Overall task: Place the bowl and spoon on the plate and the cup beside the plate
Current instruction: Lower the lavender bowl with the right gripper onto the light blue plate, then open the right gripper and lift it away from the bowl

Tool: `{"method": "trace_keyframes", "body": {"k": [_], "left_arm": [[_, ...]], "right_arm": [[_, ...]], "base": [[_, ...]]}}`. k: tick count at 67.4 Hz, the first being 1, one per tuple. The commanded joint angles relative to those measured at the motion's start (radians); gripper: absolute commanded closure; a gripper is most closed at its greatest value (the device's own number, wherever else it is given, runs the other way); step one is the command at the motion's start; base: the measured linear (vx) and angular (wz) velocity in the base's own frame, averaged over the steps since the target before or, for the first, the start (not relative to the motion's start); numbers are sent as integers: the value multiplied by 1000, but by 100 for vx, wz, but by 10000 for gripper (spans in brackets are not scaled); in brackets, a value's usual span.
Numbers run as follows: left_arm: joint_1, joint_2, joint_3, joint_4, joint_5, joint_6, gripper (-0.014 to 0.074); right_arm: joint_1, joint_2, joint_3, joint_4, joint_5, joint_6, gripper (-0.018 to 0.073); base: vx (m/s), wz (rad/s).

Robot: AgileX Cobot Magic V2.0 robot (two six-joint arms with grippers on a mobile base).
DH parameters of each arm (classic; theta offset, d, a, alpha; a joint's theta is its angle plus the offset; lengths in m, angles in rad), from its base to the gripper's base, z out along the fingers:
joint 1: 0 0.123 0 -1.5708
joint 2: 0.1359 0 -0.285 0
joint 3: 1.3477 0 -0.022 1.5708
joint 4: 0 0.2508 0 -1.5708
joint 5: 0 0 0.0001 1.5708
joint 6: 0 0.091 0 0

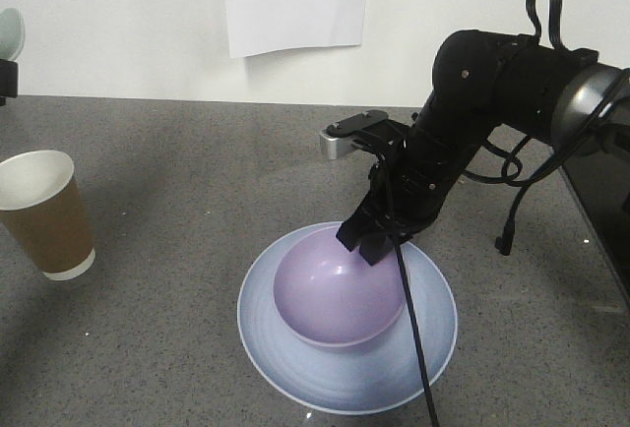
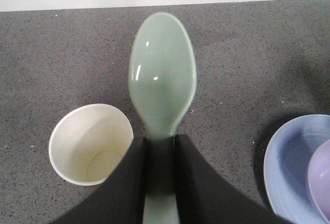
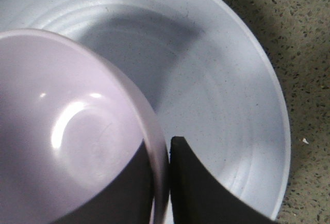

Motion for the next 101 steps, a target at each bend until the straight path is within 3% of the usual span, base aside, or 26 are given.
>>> {"method": "trace_keyframes", "body": {"k": [1,24,43,67,76,85,95,101], "left_arm": [[-4,-19,-27,-3,-54,-9,602],[-4,-19,-27,-3,-54,-9,602],[-4,-19,-27,-3,-54,-9,602],[-4,-19,-27,-3,-48,-9,602],[-4,-19,-27,-3,-48,-9,602],[-4,-19,-27,-3,-48,-9,602],[-4,-19,-27,-3,-48,-9,602],[-4,-19,-27,-3,-48,-9,602]], "right_arm": [[1,-49,-23,11,53,-10,435],[1,-49,-23,-58,51,-1,302],[0,-57,-45,-93,36,8,281],[0,-122,-326,-93,51,52,283],[0,-197,-416,-93,36,67,318],[0,-326,-414,-73,-26,76,414],[0,-486,-331,-58,-99,65,566],[0,-595,-229,-58,-152,66,568]], "base": [[0,0],[0,0],[0,0],[0,0],[0,0],[0,0],[0,0],[0,0]]}}
